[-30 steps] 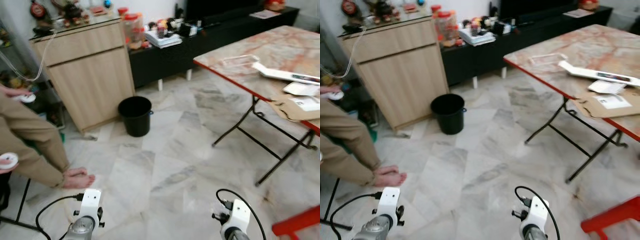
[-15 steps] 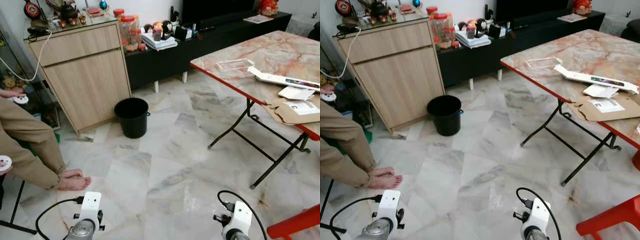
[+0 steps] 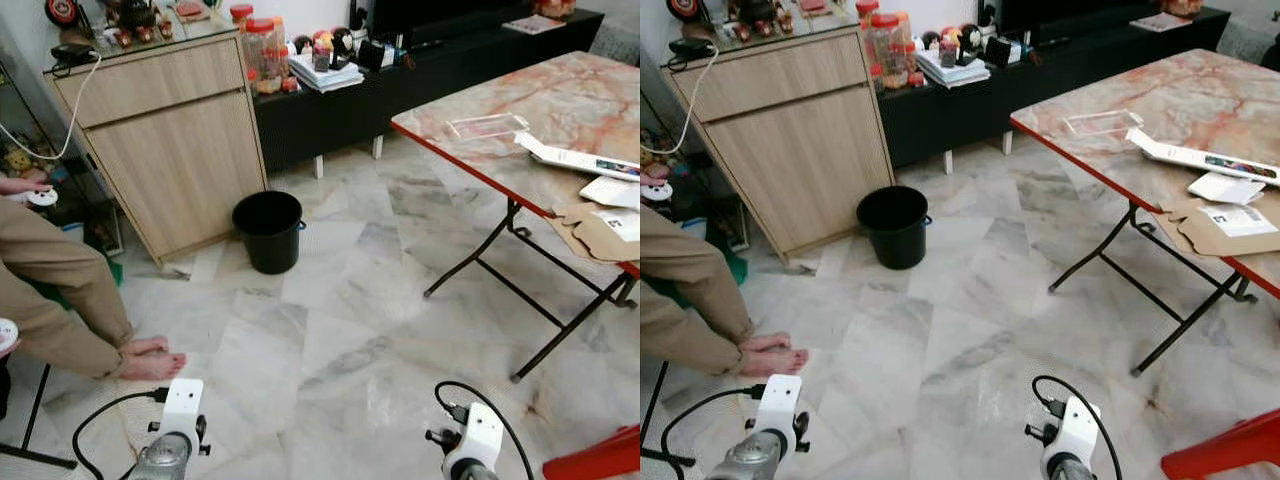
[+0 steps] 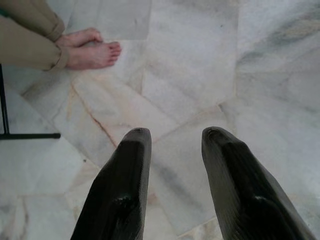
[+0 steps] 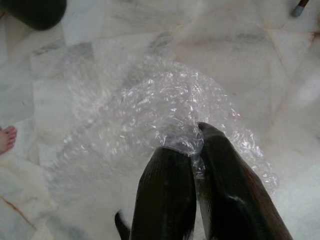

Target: Picking trash to rubbish bin

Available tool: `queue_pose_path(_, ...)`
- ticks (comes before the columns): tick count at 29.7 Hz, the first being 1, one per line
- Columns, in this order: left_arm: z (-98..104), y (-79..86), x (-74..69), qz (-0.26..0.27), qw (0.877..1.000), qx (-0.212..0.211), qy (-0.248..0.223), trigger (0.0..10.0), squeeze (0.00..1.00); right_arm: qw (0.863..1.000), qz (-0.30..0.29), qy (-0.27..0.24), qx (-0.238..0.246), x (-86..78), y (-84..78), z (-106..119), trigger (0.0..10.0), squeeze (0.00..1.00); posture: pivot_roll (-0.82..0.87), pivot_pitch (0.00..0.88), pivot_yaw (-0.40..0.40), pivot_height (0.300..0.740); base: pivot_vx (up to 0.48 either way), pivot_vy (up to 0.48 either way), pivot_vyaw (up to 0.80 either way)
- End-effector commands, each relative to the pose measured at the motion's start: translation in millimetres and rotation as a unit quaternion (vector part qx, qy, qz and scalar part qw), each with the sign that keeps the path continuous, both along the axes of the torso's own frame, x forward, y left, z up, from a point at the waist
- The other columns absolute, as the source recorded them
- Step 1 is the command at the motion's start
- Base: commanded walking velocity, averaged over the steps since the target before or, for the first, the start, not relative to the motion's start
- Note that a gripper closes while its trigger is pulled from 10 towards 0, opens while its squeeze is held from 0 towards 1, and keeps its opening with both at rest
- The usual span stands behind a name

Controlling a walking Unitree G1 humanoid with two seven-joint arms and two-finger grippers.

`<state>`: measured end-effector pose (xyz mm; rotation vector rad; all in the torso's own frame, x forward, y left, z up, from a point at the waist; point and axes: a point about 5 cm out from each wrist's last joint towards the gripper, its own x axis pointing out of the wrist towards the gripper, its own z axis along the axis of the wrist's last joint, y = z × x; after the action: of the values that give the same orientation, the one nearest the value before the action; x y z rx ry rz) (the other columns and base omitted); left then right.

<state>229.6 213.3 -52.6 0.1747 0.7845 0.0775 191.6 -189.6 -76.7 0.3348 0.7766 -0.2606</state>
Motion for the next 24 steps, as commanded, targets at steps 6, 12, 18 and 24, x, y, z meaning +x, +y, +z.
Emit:
queue_pose_path(6, 1.0, 3.6, 1.4, 0.006, 1.000, 0.006, 0.007, 10.0, 0.00, 1.000, -0.011, -0.010, 0.010, 2.9, 1.7, 1.5, 10.0, 0.00, -0.03, 0.000, 0.057, 0.740, 0.301, 0.000, 0.00)
queue_pose_path(12, -2.1, 5.0, -3.9, 0.010, 1.000, 0.008, 0.015, 10.0, 0.00, 1.000, -0.010, -0.001, 0.007, -0.8, 1.4, -0.5, 10.0, 0.00, -0.03, 0.000, 0.050, 0.740, 0.304, 0.000, 0.00)
queue_pose_path(18, -3.0, 5.9, -5.5, 0.011, 1.000, 0.009, 0.018, 10.0, 0.00, 1.000, -0.010, 0.002, 0.006, -2.1, 1.0, -1.2, 10.0, 0.00, -0.02, 0.000, 0.049, 0.740, 0.311, 0.000, 0.00)
queue_pose_path(24, -3.1, 6.6, -5.9, 0.012, 1.000, 0.010, 0.019, 10.0, 0.00, 1.000, 0.001, 0.007, 0.001, -2.5, 4.0, -2.0, 10.0, 0.00, -0.02, 0.000, 0.052, 0.740, 0.310, 0.000, 0.00)
